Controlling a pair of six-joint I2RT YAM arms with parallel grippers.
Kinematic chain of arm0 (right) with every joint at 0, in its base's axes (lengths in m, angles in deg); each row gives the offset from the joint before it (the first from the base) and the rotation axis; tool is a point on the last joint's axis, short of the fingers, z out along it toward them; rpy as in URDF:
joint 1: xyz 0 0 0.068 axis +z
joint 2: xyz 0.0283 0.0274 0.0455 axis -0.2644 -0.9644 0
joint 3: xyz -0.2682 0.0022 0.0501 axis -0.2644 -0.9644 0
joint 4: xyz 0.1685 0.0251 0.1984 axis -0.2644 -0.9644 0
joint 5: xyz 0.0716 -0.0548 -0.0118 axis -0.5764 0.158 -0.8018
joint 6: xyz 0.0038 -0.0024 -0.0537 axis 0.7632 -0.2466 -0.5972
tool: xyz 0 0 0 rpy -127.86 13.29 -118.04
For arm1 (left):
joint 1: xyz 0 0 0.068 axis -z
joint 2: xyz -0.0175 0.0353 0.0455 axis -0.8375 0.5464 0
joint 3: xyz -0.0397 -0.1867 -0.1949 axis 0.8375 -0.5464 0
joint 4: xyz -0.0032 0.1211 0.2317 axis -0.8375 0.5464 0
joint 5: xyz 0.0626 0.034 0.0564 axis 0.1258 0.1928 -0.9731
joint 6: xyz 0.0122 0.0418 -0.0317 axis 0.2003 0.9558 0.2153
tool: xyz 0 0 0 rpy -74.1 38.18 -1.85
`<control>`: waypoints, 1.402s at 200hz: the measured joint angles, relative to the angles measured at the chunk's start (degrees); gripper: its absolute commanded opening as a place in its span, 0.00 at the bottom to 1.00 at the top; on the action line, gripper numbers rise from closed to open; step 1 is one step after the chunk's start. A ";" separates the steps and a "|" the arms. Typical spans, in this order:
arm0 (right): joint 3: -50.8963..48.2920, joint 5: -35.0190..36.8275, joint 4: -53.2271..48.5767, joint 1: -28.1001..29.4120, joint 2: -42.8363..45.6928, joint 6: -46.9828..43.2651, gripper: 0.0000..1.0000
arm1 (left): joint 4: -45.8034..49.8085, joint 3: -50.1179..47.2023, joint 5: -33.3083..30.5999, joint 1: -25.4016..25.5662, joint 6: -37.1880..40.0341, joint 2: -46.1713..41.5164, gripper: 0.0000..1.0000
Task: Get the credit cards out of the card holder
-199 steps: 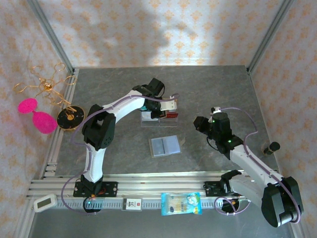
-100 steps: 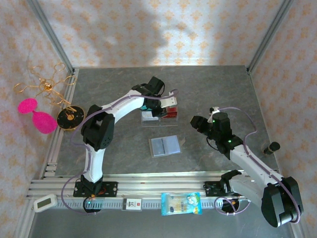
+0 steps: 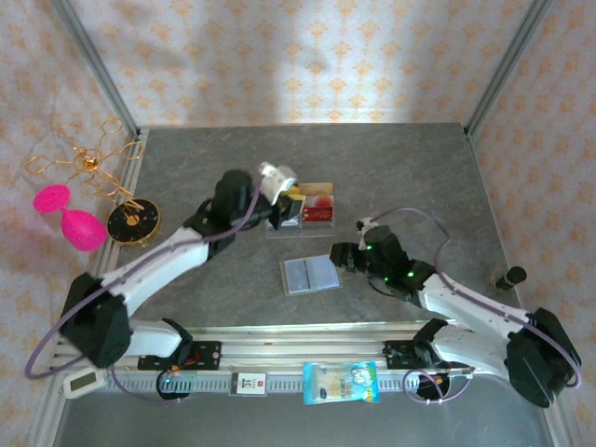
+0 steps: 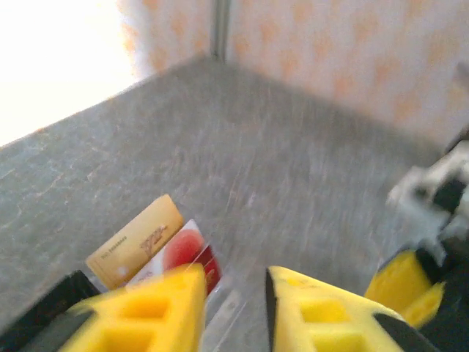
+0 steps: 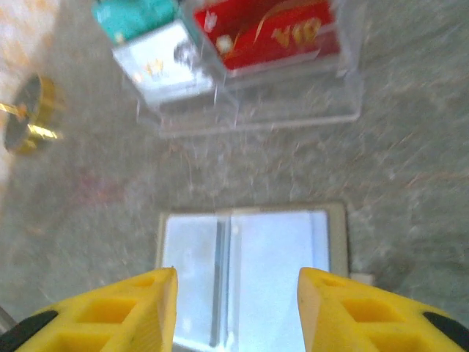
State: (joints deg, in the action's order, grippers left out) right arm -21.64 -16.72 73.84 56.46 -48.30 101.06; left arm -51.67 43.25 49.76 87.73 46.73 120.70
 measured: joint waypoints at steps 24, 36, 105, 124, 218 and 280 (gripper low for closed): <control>2.29 4.66 -0.85 8.20 -5.86 -0.63 0.46 | -11.39 -16.44 -3.93 0.17 -13.77 -8.61 0.34; 4.15 7.15 -1.22 11.72 -9.51 -1.05 0.46 | -13.20 -21.29 -5.40 0.20 -18.93 -11.69 0.33; 16.63 16.98 -2.71 21.86 -30.32 -5.18 0.46 | -14.08 -37.51 -10.23 0.20 -35.52 -28.55 0.31; 19.15 18.75 -3.32 21.97 -33.55 -5.84 0.45 | -13.03 -38.75 -11.06 0.20 -36.85 -30.93 0.30; 22.64 24.30 -3.74 23.93 -39.67 -3.52 0.01 | -11.85 -41.31 -11.13 1.09 -37.55 -28.76 0.15; 16.20 19.30 3.80 23.91 -34.29 3.39 0.00 | -18.21 -41.31 -10.36 8.00 -38.40 -15.21 0.00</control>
State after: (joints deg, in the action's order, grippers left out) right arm -5.44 2.58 77.64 80.37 -82.59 104.45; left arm -69.87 1.95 39.40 95.73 8.33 105.49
